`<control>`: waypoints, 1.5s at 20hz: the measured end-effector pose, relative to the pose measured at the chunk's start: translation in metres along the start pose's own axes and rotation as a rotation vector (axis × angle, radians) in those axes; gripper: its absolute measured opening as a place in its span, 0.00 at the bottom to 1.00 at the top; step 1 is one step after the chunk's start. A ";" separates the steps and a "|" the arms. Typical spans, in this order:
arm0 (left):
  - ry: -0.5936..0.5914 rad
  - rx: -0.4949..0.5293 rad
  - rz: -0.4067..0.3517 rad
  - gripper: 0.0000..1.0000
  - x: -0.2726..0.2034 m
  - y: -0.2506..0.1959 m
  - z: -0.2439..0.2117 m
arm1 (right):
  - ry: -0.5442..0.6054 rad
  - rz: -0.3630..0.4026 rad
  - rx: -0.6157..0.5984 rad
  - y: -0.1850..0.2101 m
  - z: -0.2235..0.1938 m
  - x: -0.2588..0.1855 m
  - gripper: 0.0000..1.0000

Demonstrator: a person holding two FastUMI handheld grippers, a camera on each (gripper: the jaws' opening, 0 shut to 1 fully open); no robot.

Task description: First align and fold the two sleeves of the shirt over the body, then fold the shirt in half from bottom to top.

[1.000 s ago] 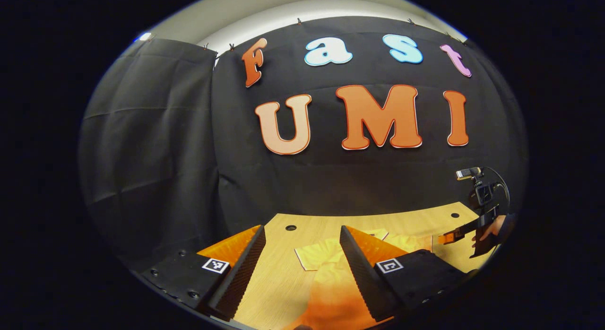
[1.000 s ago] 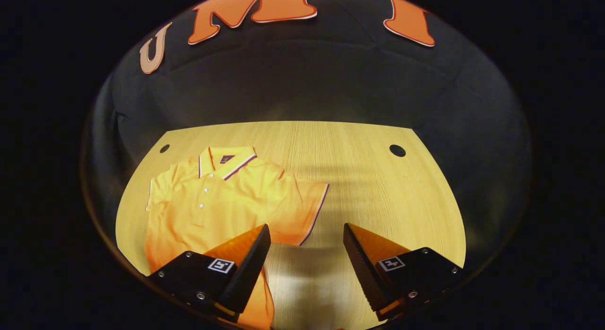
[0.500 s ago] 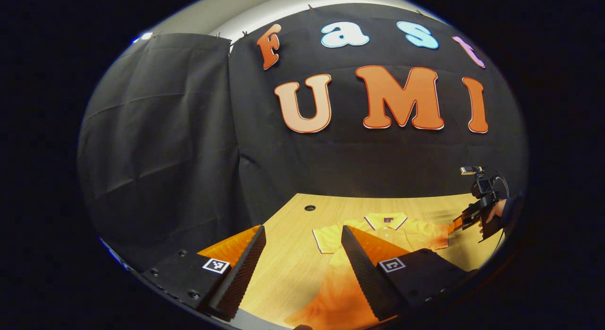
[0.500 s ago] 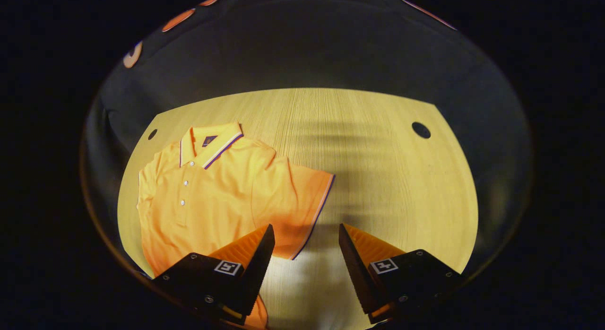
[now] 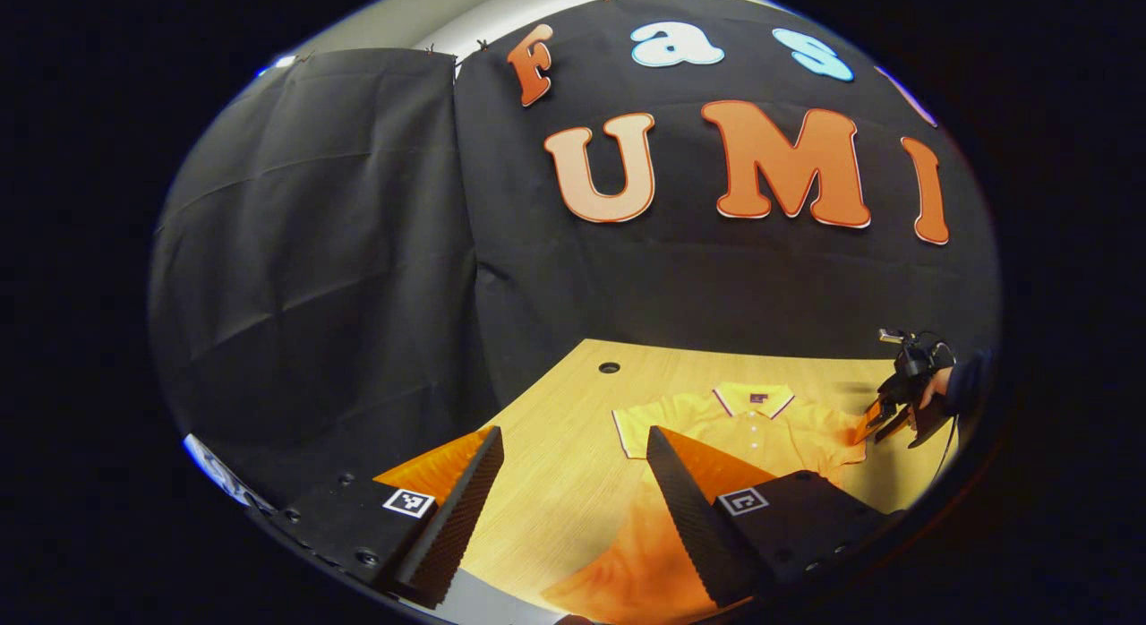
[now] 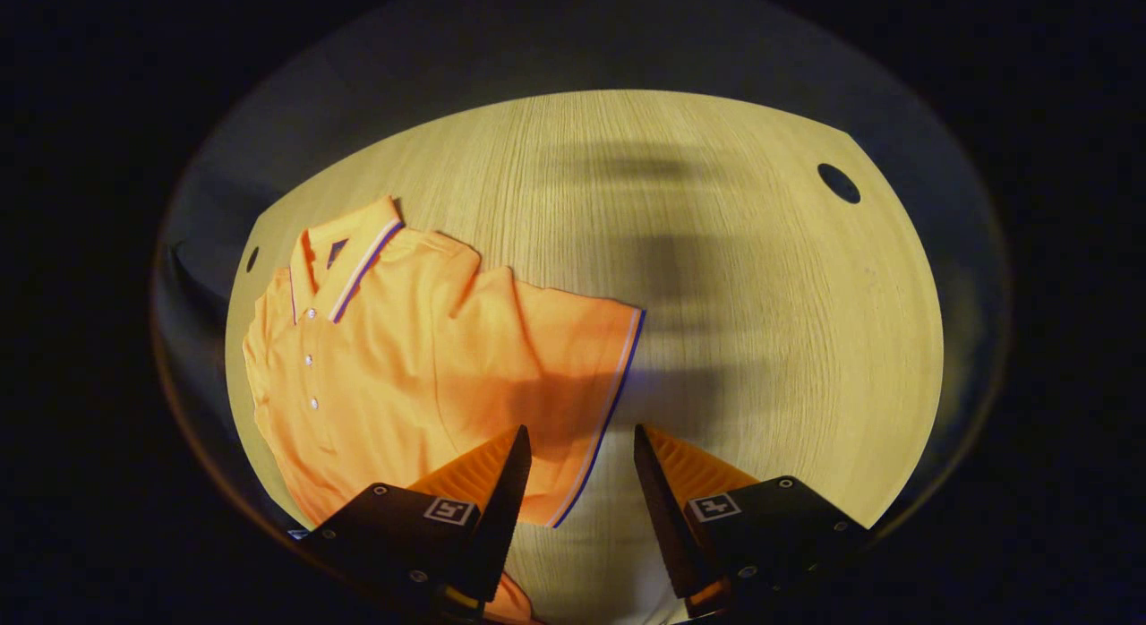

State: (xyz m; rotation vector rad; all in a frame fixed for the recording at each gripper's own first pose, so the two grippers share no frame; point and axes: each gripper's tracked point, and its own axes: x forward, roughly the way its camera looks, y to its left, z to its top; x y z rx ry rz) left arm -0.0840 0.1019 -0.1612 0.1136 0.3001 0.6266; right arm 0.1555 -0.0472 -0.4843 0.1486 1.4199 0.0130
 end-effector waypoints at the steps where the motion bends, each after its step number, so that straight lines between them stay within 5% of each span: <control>1: -0.005 -0.002 0.010 0.99 0.001 0.002 0.000 | -0.005 0.003 -0.005 0.000 0.004 0.001 0.65; 6: 0.046 -0.043 0.038 0.99 0.003 0.015 -0.021 | -0.006 -0.016 -0.041 0.007 0.001 -0.001 0.34; 7: 0.052 -0.056 0.038 0.99 0.004 0.016 -0.022 | -0.003 0.016 -0.033 0.011 0.001 0.001 0.19; 11: 0.041 -0.057 0.037 0.99 0.001 0.014 -0.018 | -0.013 0.112 0.015 0.020 0.007 -0.008 0.02; 27: 0.085 -0.067 0.050 0.99 -0.005 0.016 -0.028 | -0.117 0.330 -0.085 0.137 0.049 -0.066 0.02; 30: 0.105 -0.061 0.073 0.99 -0.008 0.019 -0.030 | -0.125 0.380 -0.124 0.154 0.047 -0.067 0.15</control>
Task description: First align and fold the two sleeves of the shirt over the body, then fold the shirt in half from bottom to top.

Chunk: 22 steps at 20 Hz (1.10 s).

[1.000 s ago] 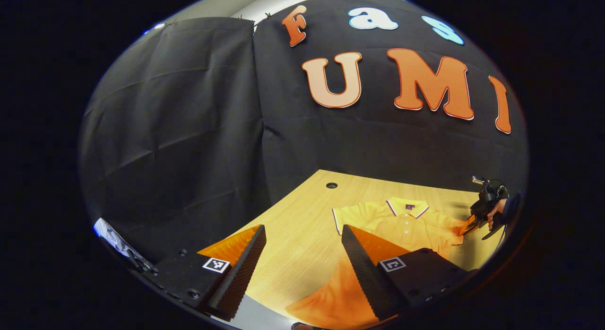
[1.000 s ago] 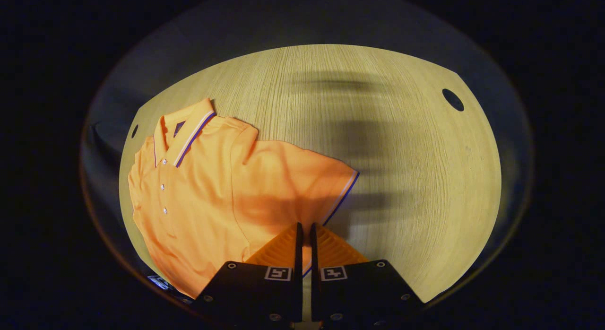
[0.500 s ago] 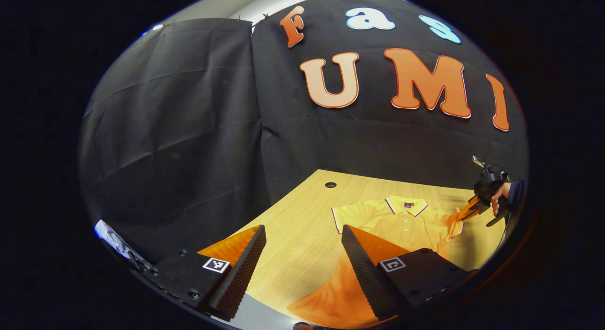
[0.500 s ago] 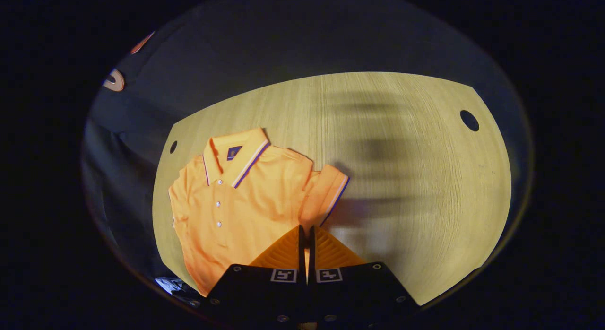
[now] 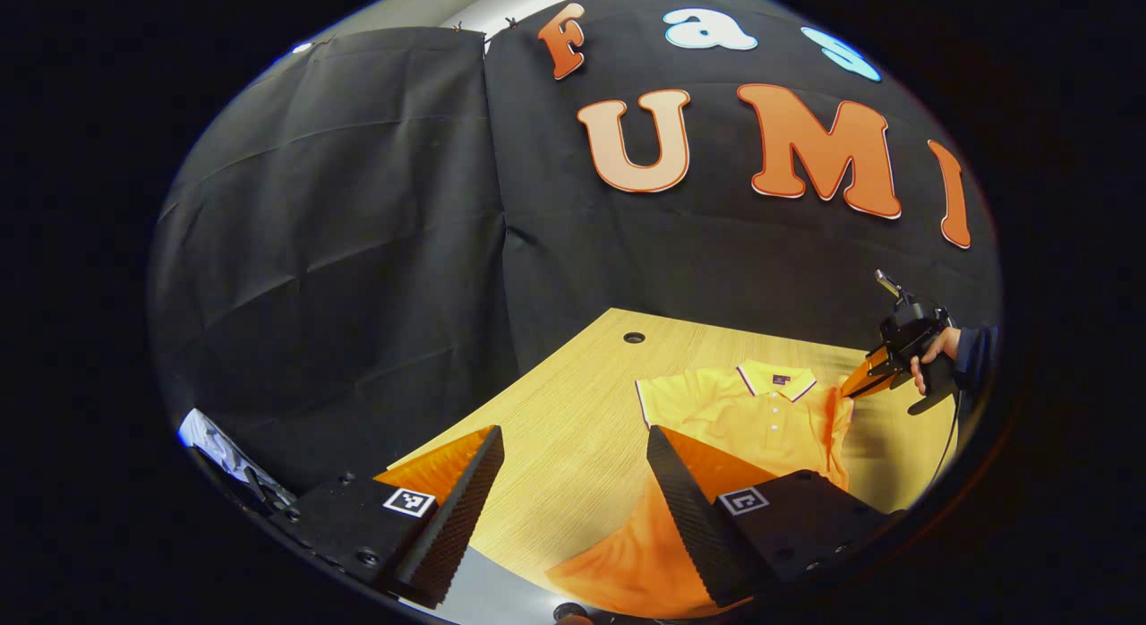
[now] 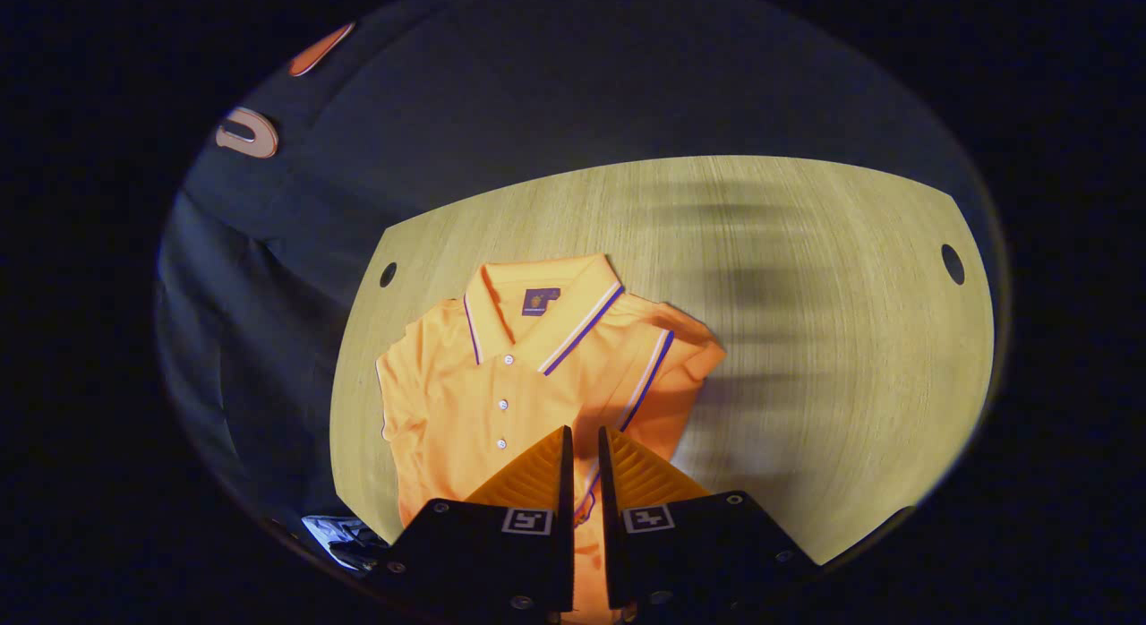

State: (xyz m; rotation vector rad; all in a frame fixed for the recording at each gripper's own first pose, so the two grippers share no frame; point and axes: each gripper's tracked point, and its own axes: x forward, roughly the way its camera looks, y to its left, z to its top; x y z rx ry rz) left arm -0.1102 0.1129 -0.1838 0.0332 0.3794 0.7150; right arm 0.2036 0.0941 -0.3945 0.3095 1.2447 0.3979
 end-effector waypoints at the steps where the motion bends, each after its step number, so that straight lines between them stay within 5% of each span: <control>1: 0.007 -0.001 0.006 0.99 0.000 0.000 -0.001 | 0.006 0.002 -0.009 0.001 -0.002 0.002 0.24; 8: 0.082 -0.047 -0.008 0.99 0.007 -0.003 -0.016 | -0.027 0.036 -0.070 0.003 -0.003 -0.016 0.58; 12: 0.165 -0.129 -0.172 0.99 0.028 -0.038 -0.019 | -0.099 0.055 -0.061 0.009 -0.003 -0.037 0.63; 15: 0.238 -0.141 -0.241 0.99 0.053 -0.055 -0.021 | -0.147 0.055 -0.078 0.011 -0.013 -0.059 0.80; 22: 0.411 -0.129 -0.462 0.97 0.149 -0.098 -0.038 | -0.285 -0.084 0.037 -0.014 -0.031 -0.105 0.88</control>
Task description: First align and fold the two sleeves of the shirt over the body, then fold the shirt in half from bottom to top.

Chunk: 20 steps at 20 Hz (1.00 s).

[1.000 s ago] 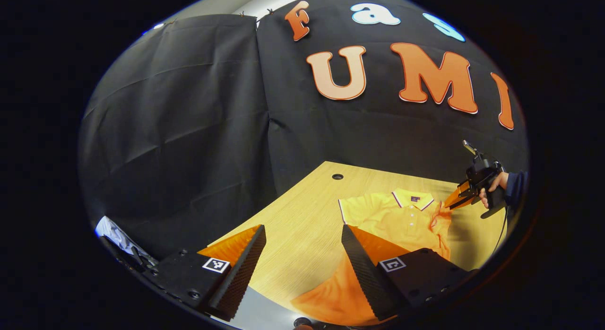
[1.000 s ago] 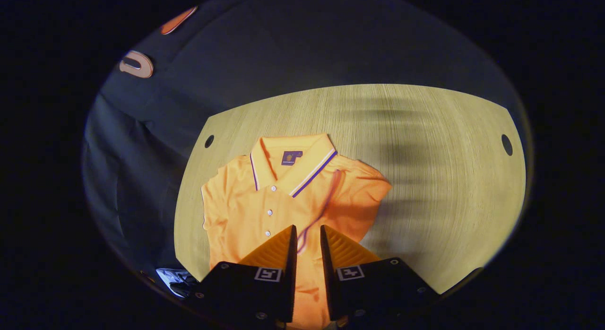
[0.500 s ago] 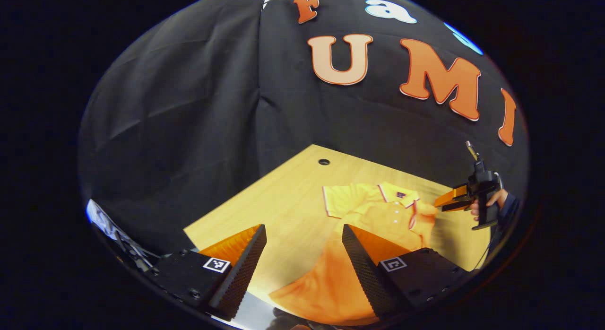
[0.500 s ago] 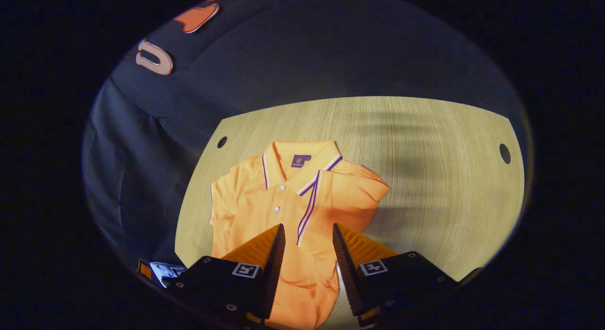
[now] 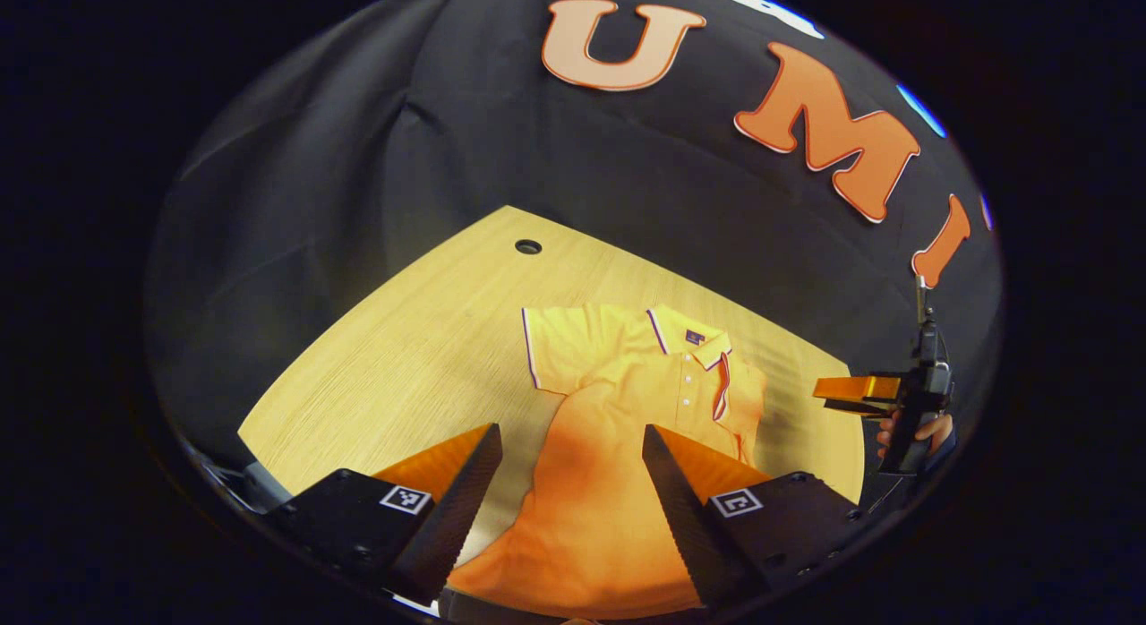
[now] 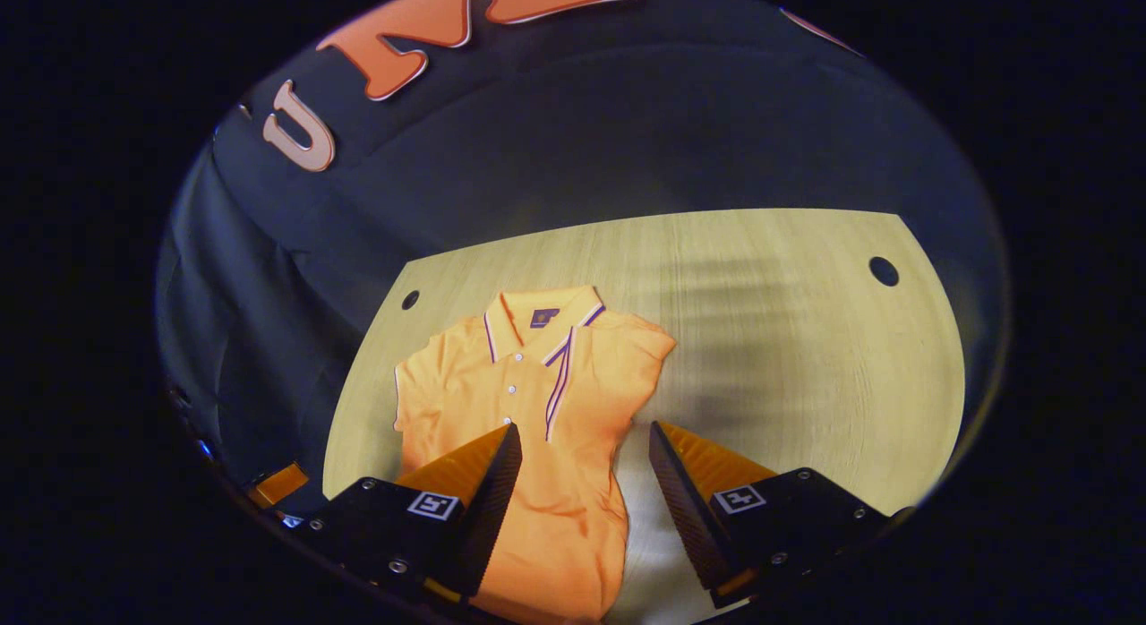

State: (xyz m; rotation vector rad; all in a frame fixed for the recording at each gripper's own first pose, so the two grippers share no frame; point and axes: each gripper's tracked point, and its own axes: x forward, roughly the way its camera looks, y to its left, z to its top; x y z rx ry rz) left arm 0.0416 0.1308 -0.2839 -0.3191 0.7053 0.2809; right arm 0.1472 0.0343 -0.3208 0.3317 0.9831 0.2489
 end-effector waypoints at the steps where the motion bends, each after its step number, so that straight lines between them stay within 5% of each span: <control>1: 0.031 0.002 -0.017 0.97 0.012 -0.001 0.003 | -0.017 -0.021 0.024 -0.002 -0.004 -0.006 0.88; 5: 0.224 -0.123 -0.108 0.96 0.049 -0.005 0.002 | -0.074 -0.124 0.112 -0.008 -0.027 -0.025 0.89; 8: 0.327 -0.115 -0.127 0.96 0.080 0.005 0.005 | -0.106 -0.179 0.135 0.000 -0.043 -0.042 0.92; 14: 0.411 -0.003 -0.069 0.96 0.139 0.030 0.029 | -0.127 -0.239 0.181 0.023 -0.082 -0.069 0.95; 20: 0.511 0.001 0.023 0.92 0.192 0.042 0.033 | -0.124 -0.242 0.238 0.039 -0.115 -0.087 0.96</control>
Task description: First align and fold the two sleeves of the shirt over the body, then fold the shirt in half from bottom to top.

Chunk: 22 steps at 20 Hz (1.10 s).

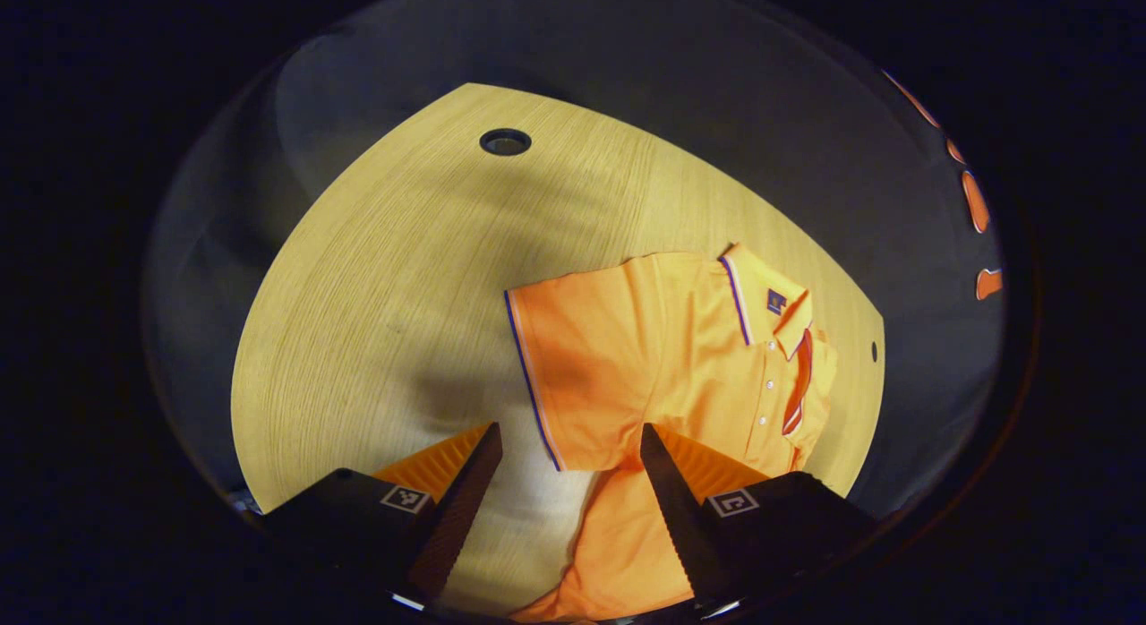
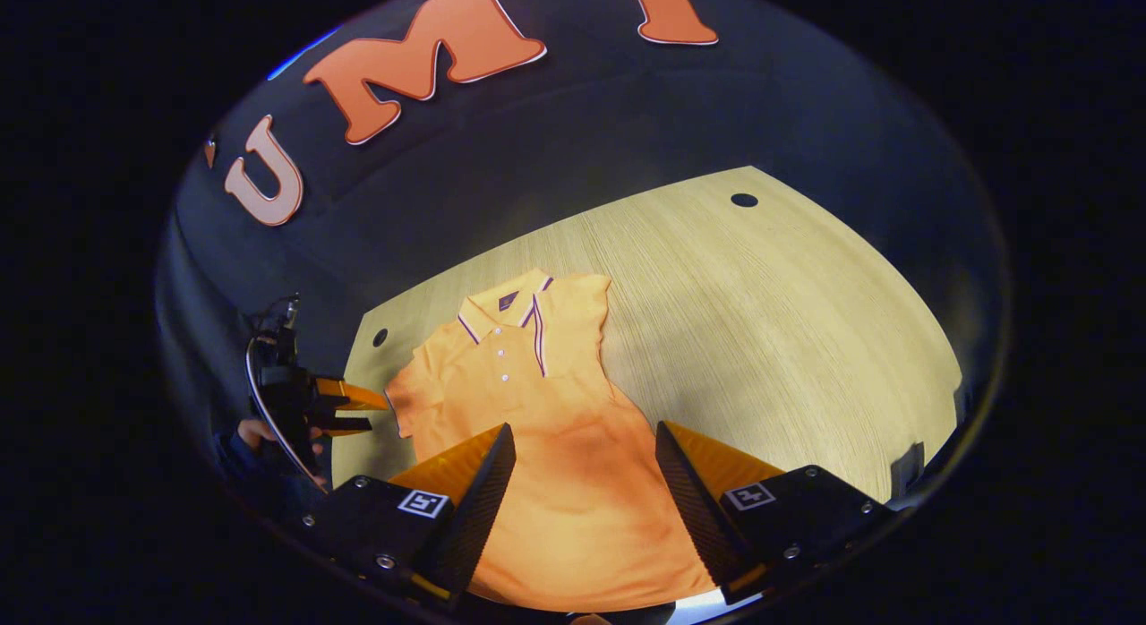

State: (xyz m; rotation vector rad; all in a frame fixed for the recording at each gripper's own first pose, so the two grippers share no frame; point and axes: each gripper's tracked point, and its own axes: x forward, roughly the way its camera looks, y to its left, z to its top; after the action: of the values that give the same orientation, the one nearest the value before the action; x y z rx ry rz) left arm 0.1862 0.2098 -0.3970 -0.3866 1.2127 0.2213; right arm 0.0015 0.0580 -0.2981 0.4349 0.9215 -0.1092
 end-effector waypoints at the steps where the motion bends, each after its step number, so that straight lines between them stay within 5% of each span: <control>1: 0.016 0.011 0.026 0.92 0.007 0.003 0.001 | -0.001 -0.009 -0.011 -0.001 -0.004 -0.005 0.97; 14: 0.082 0.185 0.208 0.94 0.045 0.006 0.013 | -0.090 -0.046 -0.010 -0.017 -0.015 -0.051 0.96; 16: 0.081 0.226 0.191 0.79 0.052 0.000 0.016 | -0.102 -0.057 0.003 -0.022 -0.011 -0.055 0.96; 19: 0.074 0.274 0.160 0.13 0.051 -0.006 0.020 | -0.104 -0.059 0.029 -0.025 -0.013 -0.054 0.96; 22: 0.001 0.324 0.109 0.13 0.041 -0.021 0.033 | -0.099 -0.061 0.030 -0.029 -0.017 -0.055 0.97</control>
State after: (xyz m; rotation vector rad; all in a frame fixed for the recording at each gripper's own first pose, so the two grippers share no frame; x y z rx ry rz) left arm 0.2365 0.2023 -0.4222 -0.0388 1.2476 0.1144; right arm -0.0527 0.0335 -0.2727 0.4260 0.8362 -0.1987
